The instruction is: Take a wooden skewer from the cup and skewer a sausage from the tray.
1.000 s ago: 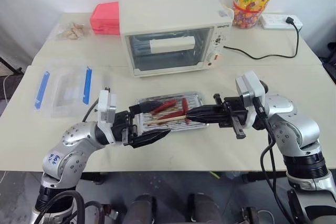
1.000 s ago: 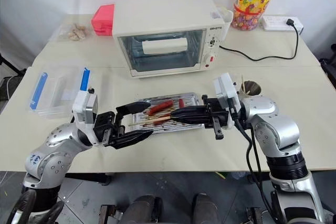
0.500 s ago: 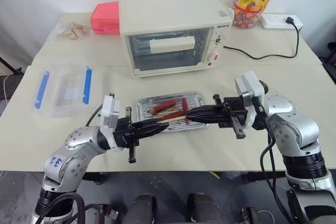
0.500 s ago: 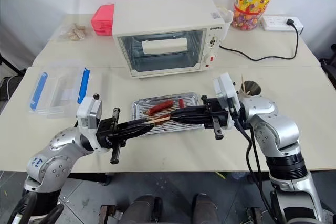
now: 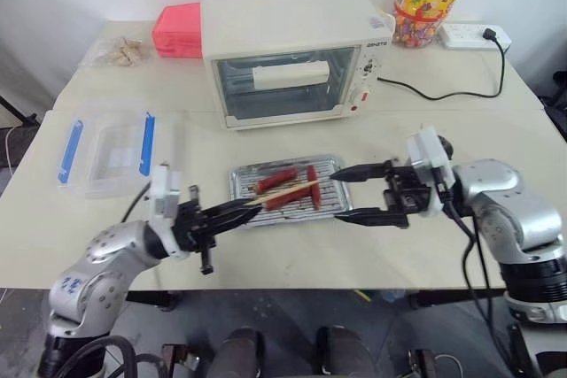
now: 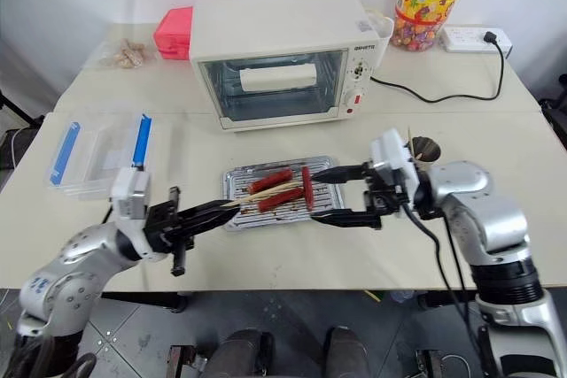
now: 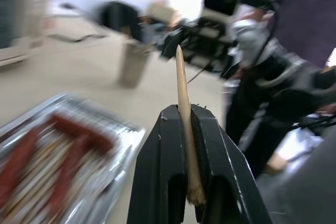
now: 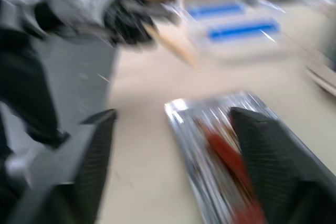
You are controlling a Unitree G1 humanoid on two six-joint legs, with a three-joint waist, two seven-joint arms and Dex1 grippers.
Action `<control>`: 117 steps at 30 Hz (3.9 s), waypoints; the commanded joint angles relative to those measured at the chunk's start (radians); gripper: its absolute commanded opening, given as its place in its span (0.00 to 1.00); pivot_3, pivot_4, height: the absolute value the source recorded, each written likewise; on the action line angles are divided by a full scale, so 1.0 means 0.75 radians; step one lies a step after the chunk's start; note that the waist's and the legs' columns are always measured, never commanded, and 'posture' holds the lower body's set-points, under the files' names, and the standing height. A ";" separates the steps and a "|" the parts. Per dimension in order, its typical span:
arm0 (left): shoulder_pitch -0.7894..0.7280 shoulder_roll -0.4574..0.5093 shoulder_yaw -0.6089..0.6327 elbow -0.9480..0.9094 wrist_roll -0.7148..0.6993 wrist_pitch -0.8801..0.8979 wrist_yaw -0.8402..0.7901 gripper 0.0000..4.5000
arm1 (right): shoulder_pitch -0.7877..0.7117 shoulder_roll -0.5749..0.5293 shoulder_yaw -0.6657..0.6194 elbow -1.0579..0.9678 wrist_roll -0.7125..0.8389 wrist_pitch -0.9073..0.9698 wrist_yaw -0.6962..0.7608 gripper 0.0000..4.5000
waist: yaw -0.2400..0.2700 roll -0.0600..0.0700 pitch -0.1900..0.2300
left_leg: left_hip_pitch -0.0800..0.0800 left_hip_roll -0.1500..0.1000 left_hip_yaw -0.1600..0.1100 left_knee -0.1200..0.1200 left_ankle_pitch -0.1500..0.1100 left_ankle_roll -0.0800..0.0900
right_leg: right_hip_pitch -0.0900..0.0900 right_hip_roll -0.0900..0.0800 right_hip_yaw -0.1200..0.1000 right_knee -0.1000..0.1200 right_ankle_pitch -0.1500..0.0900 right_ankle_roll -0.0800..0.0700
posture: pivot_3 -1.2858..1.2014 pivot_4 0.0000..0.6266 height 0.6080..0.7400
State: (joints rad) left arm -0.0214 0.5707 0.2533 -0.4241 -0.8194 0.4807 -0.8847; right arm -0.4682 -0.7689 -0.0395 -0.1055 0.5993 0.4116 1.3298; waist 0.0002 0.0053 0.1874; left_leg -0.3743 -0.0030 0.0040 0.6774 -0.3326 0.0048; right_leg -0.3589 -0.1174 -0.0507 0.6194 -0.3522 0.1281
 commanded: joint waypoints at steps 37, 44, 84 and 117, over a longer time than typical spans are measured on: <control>0.327 -0.082 0.259 -0.006 0.213 -0.350 0.195 0.00 | -0.357 0.382 0.505 -0.192 -0.542 0.990 -1.059 0.99 | -0.008 -0.001 0.000 | -0.003 -0.004 0.009 -0.013 0.002 0.001 | -0.013 -0.010 -0.012 0.004 -0.001 -0.001 | 0.52 0.24 1.00; 0.310 -0.074 0.241 0.001 0.217 -0.351 0.191 0.00 | -0.363 0.373 0.526 -0.148 -0.574 0.981 -1.071 0.95 | -0.011 -0.001 -0.001 | -0.004 -0.003 0.011 -0.014 0.004 0.000 | -0.018 -0.009 -0.011 0.009 -0.001 -0.001 | 0.52 0.24 1.00; 0.072 0.148 -0.118 0.022 0.253 -0.268 -0.163 0.00 | -0.293 -0.102 0.278 0.225 -0.420 -0.565 0.292 0.10 | -0.035 -0.003 0.000 | -0.001 0.000 0.011 -0.014 0.004 0.000 | -0.013 -0.003 -0.012 0.004 0.000 -0.001 | 0.52 0.24 1.00; -0.038 0.115 -0.222 0.070 0.293 -0.252 -0.177 0.00 | -0.270 -0.067 0.366 -0.023 -0.515 -0.283 0.151 0.10 | -0.030 -0.003 0.001 | -0.001 -0.001 0.009 -0.011 0.004 0.000 | -0.011 -0.003 -0.014 0.005 0.000 -0.001 | 0.52 0.24 1.00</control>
State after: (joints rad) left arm -0.0521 0.6626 0.0878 -0.3379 -0.5964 0.2997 -1.0168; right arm -0.6670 -0.8164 0.2401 -0.0860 0.2115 0.1980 1.4487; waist -0.0220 0.0031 0.1878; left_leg -0.3753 -0.0039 0.0105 0.6689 -0.3295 0.0046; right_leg -0.3673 -0.1200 -0.0615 0.6234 -0.3525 0.1274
